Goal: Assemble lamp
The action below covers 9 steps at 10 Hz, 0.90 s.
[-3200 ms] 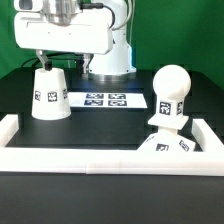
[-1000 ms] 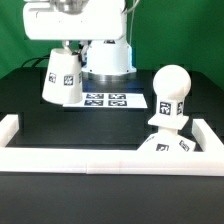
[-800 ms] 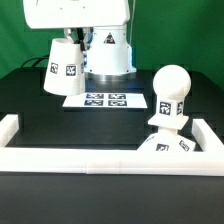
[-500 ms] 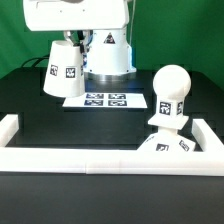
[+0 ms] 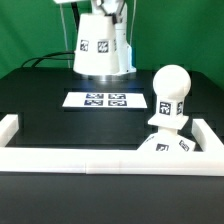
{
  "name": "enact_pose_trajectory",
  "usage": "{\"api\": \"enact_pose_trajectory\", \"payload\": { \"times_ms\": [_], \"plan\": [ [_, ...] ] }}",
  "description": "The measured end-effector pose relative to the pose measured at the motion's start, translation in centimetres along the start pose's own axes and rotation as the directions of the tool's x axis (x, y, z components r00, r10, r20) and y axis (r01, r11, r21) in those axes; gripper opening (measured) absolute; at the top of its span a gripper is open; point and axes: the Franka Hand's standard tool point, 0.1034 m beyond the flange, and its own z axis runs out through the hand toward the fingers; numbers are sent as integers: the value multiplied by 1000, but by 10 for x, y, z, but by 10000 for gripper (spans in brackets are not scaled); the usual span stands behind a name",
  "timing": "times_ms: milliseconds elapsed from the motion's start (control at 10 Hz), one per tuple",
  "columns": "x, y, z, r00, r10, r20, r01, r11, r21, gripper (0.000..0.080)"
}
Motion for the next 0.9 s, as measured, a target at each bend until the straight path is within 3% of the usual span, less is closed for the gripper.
{"api": "enact_pose_trajectory", "payload": {
  "times_ms": [100,600,900],
  "plan": [
    [9,-16,-9,1000,-1,-22,0,1000,-27,45],
    [8,-19,-8,1000,-5,-15,4,1000,-26,45],
    [40,-68,-44,1000,-1,-23,1,1000,1,45]
  ]
}}
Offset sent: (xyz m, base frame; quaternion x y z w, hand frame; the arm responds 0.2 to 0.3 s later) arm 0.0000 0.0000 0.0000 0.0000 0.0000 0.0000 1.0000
